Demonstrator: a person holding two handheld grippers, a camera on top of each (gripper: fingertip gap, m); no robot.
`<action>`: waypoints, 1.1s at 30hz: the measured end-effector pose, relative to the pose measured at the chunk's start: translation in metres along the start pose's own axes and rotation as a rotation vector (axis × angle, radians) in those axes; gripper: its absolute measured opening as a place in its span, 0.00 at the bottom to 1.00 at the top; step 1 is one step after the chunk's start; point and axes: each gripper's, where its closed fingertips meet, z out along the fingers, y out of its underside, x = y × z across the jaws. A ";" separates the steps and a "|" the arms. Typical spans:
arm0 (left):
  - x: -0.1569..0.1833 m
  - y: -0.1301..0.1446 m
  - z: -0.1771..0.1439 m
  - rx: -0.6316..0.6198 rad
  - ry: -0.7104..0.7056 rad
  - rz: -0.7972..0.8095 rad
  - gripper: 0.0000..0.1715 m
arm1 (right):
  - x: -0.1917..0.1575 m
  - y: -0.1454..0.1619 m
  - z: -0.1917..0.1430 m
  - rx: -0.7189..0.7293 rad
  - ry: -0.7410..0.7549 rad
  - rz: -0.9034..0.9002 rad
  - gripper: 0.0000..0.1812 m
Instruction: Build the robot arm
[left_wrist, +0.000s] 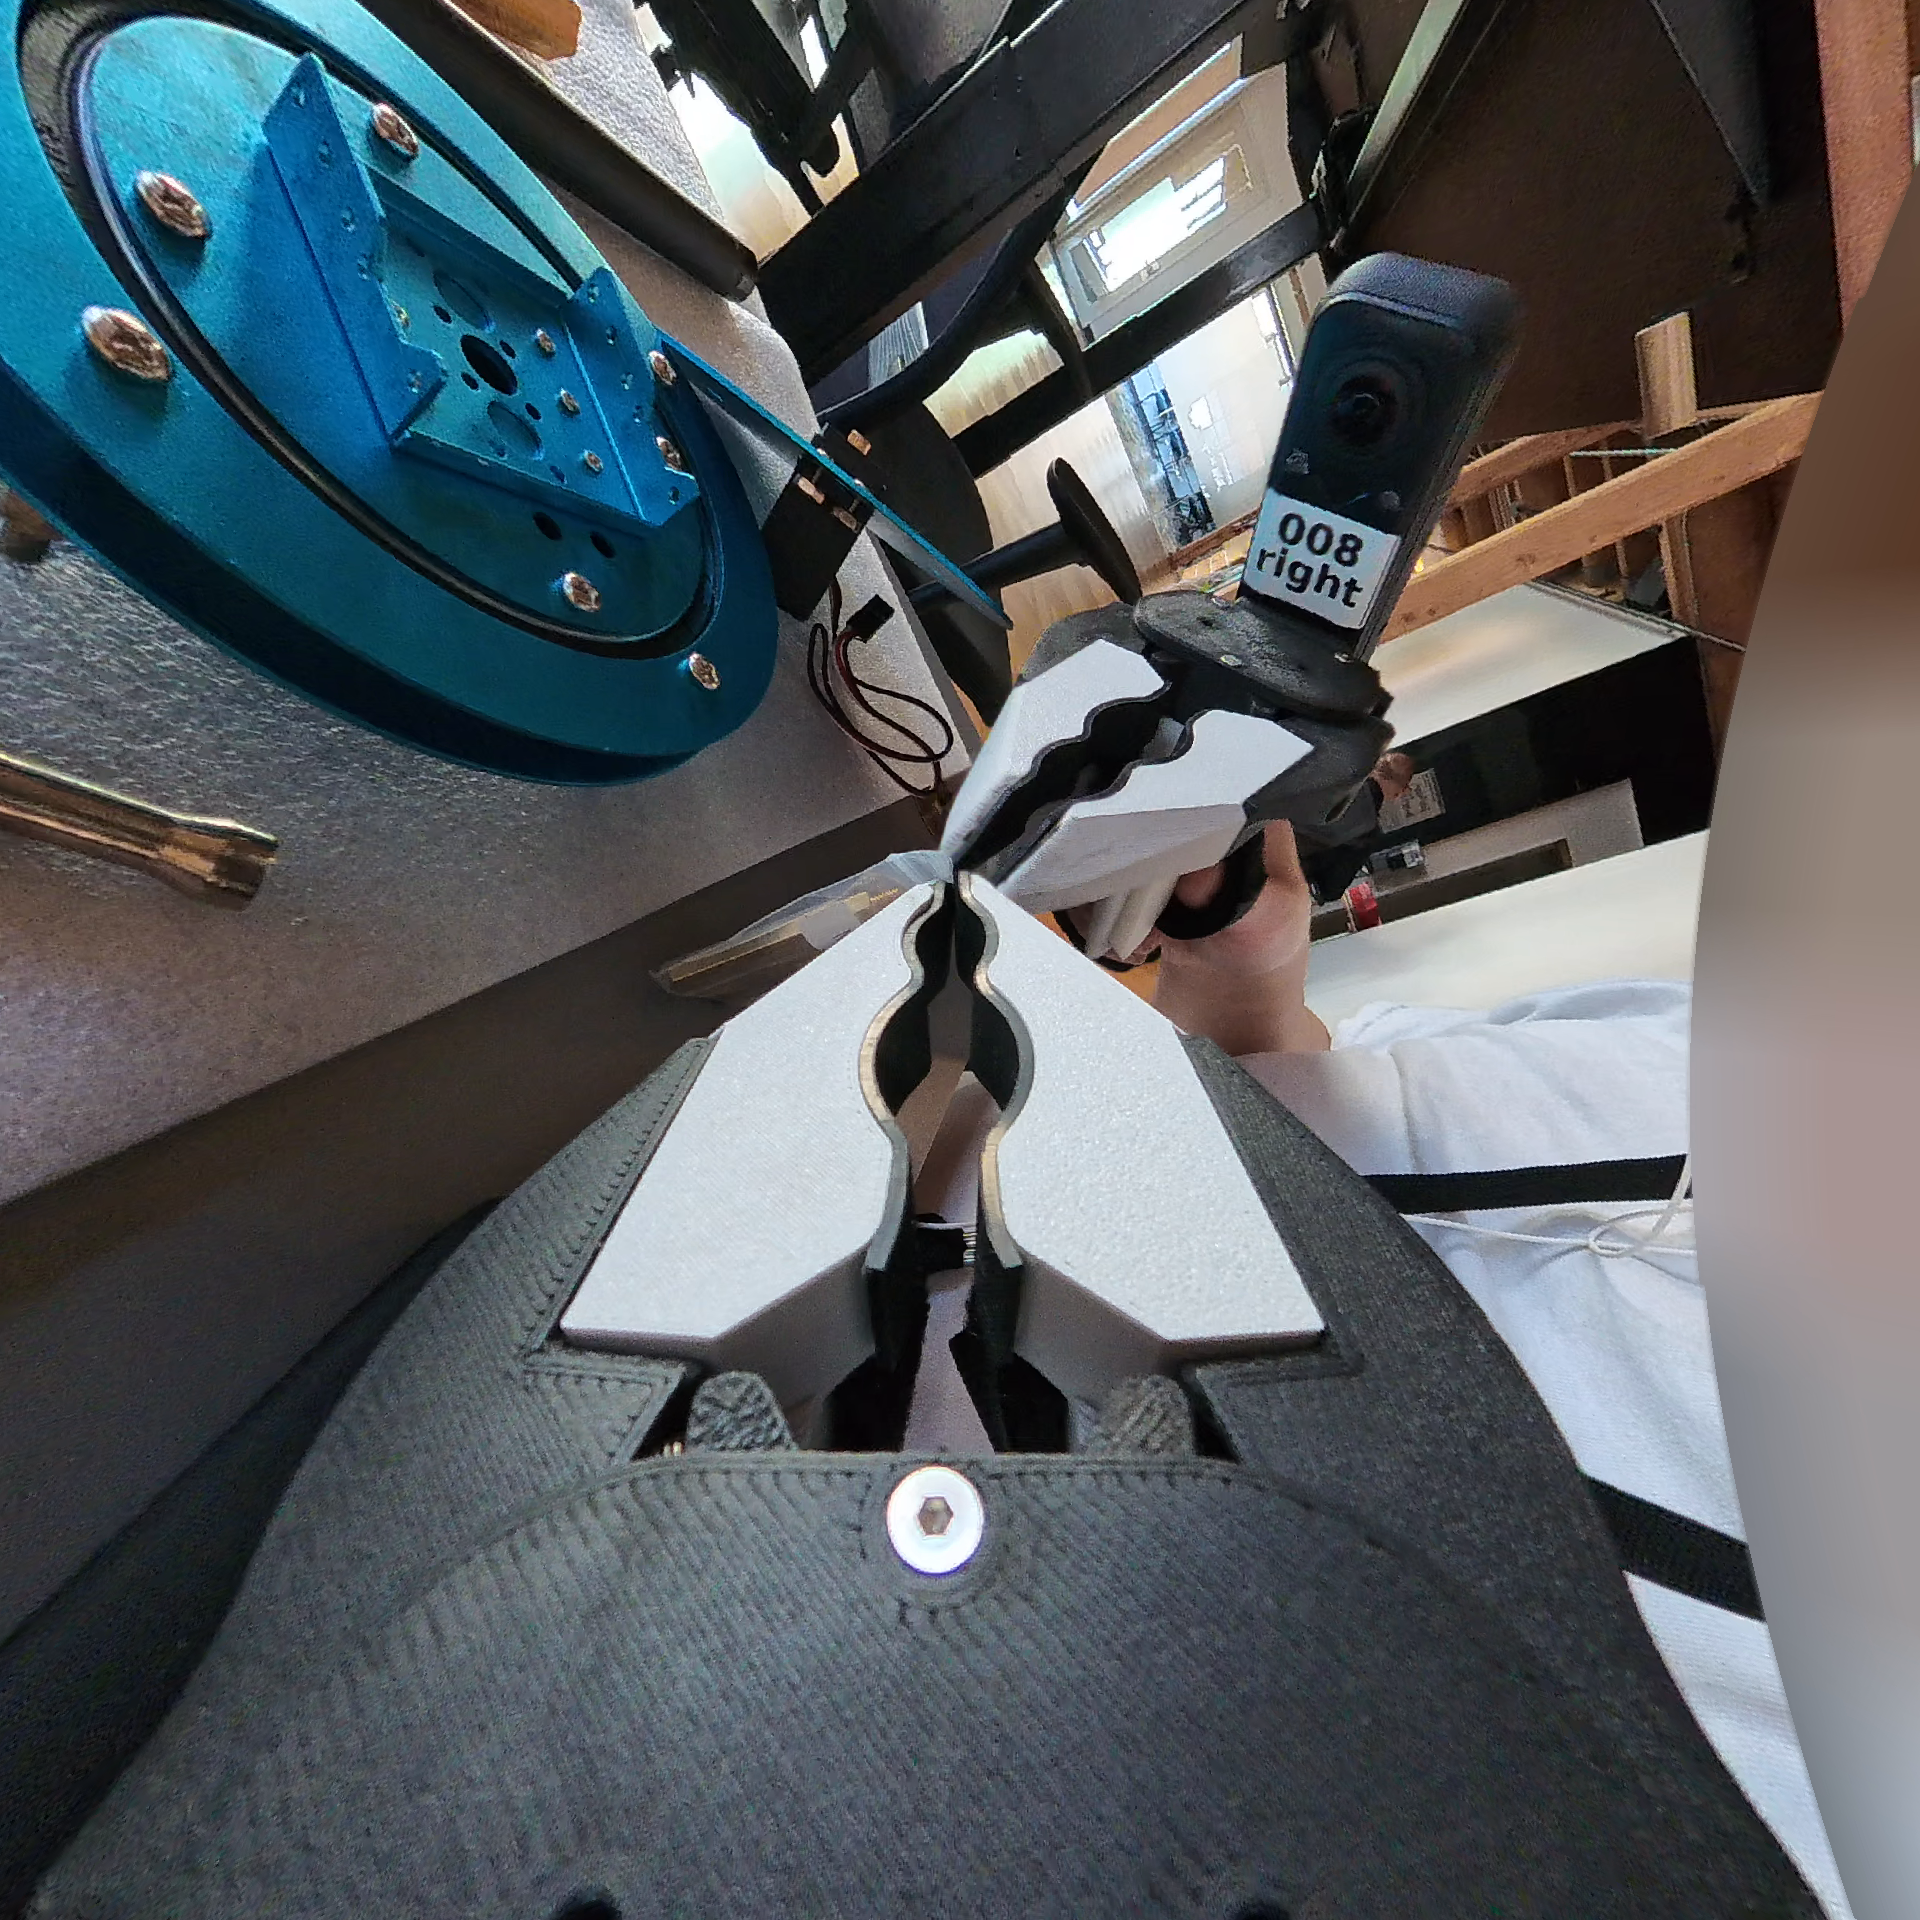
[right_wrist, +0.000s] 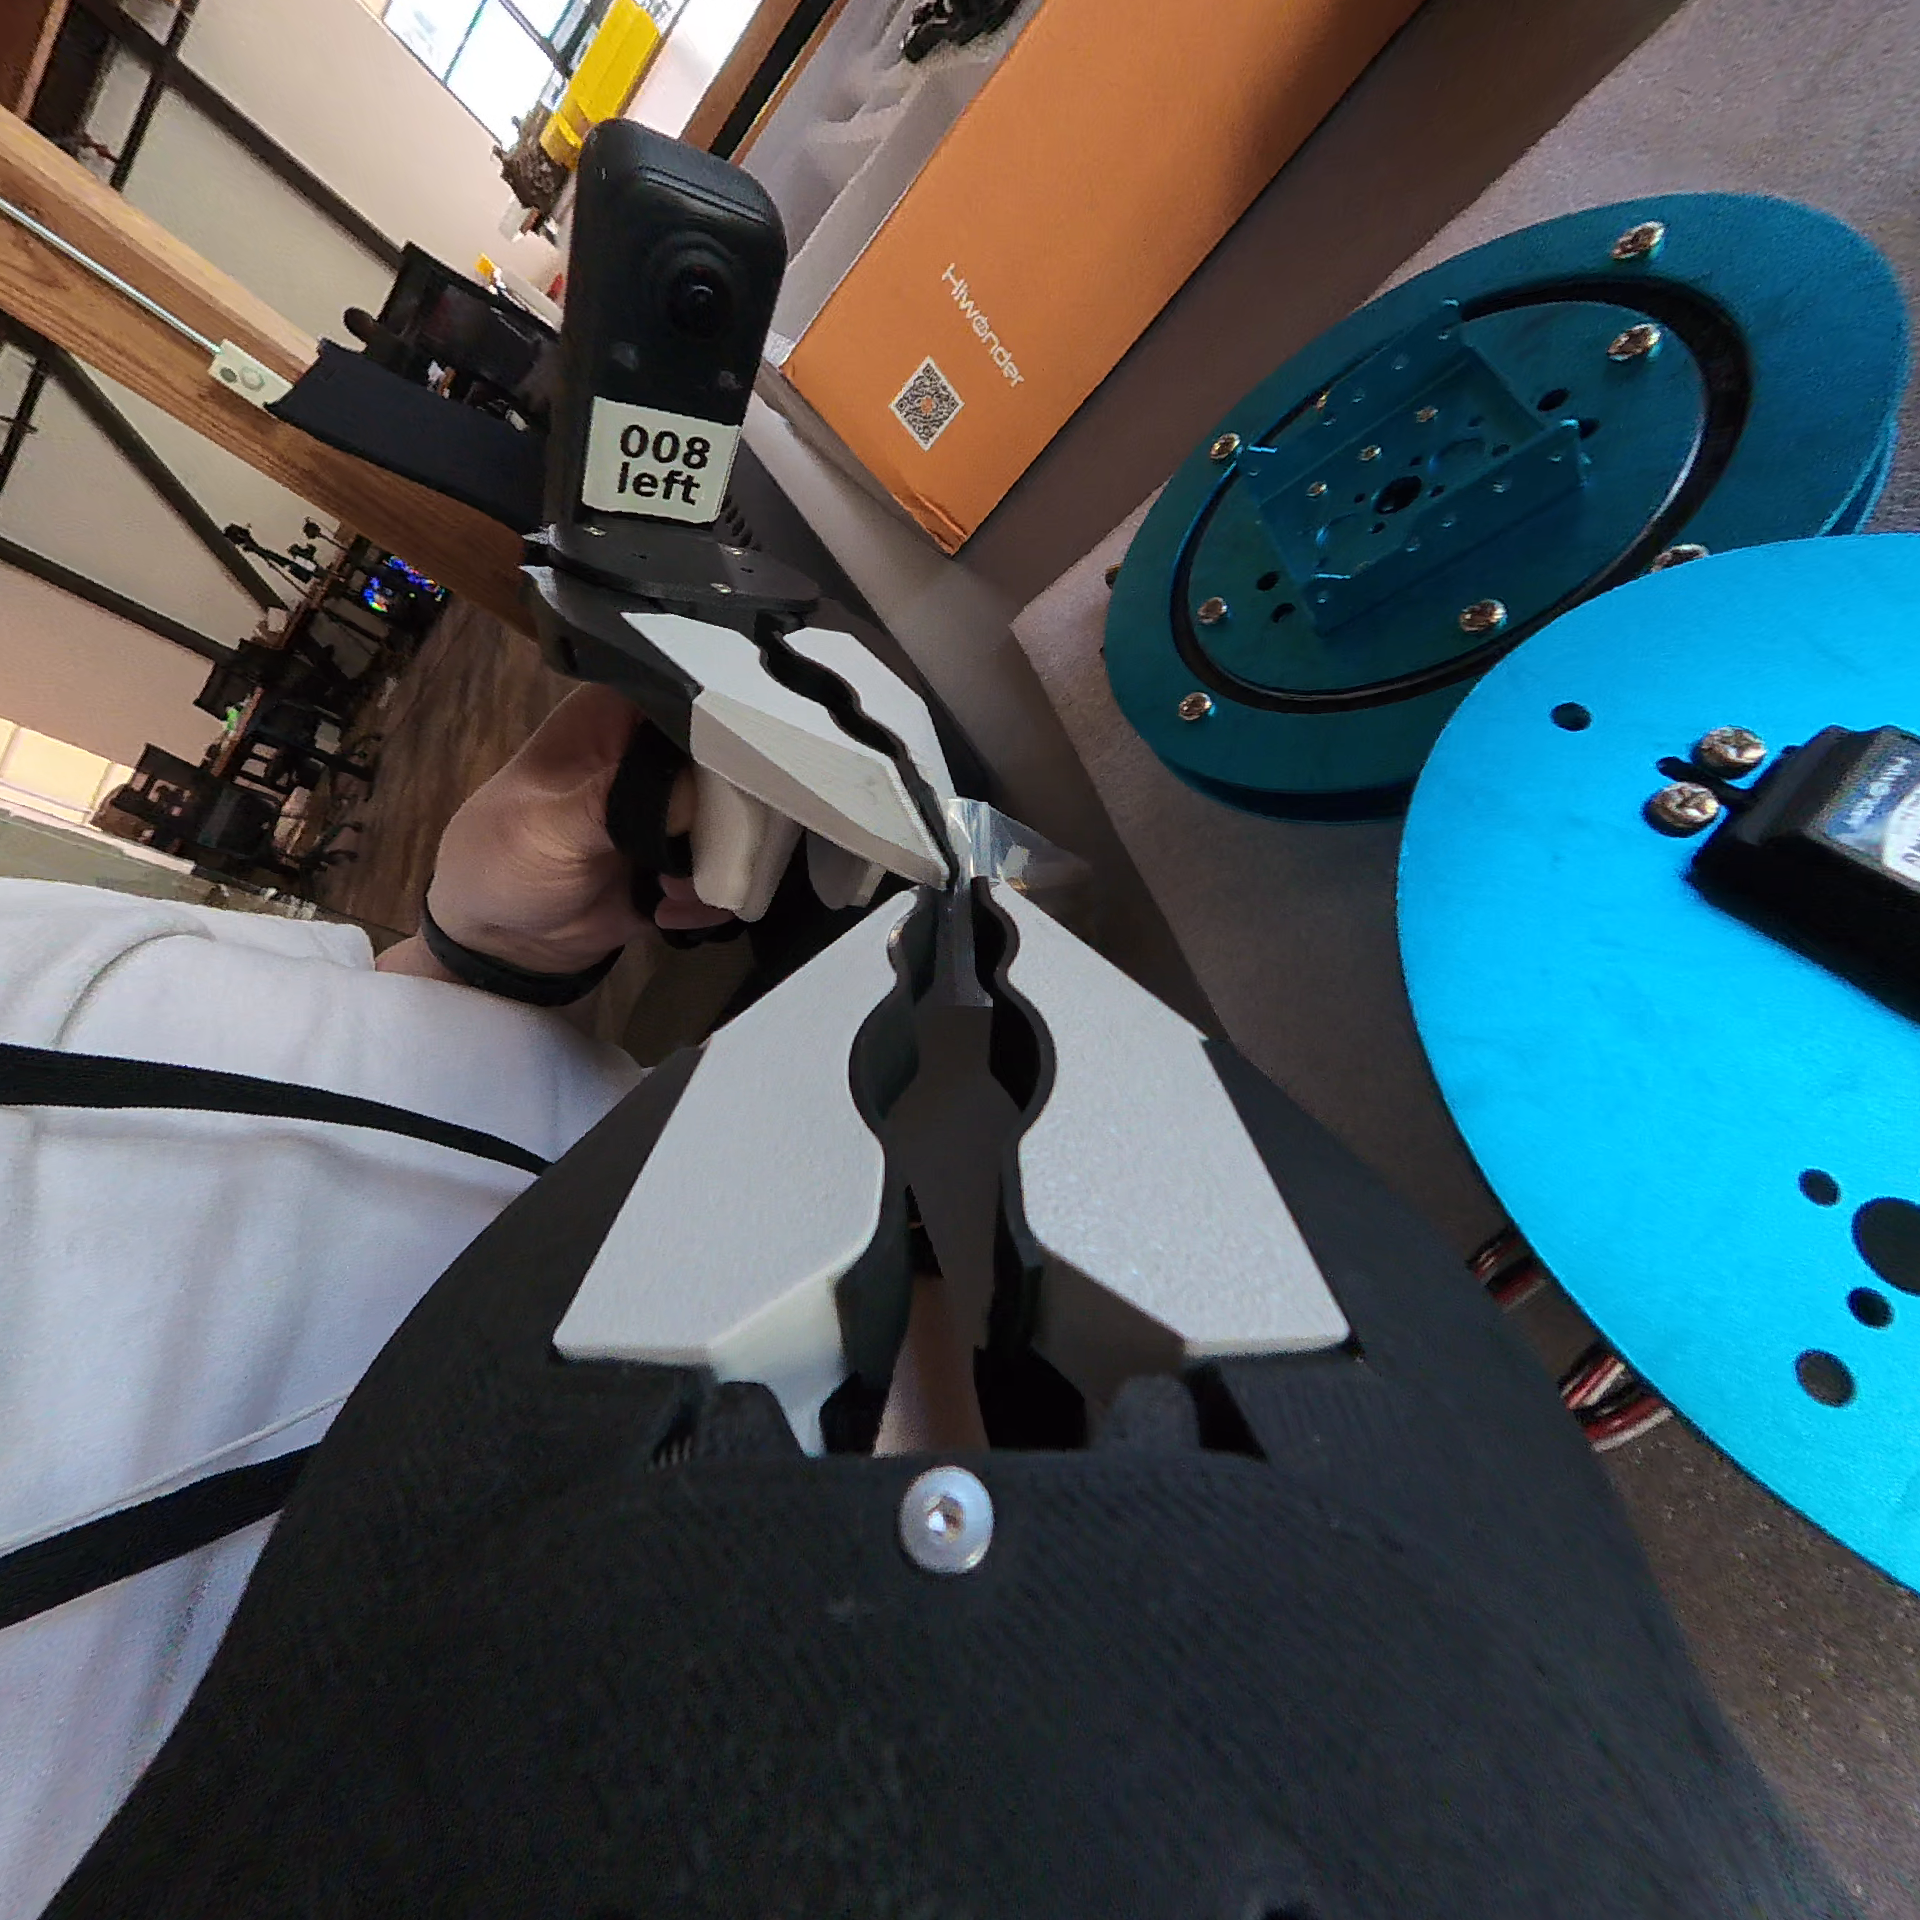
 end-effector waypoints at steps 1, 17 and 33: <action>0.000 0.000 0.000 0.000 0.001 -0.001 0.00 | 0.001 0.000 0.000 -0.001 0.013 -0.009 0.03; 0.001 0.003 0.001 -0.020 -0.010 0.035 0.00 | 0.001 0.003 0.000 -0.074 0.132 -0.265 0.00; 0.006 0.010 0.005 -0.075 -0.012 0.112 0.00 | 0.004 0.006 -0.004 -0.073 0.071 -0.155 0.00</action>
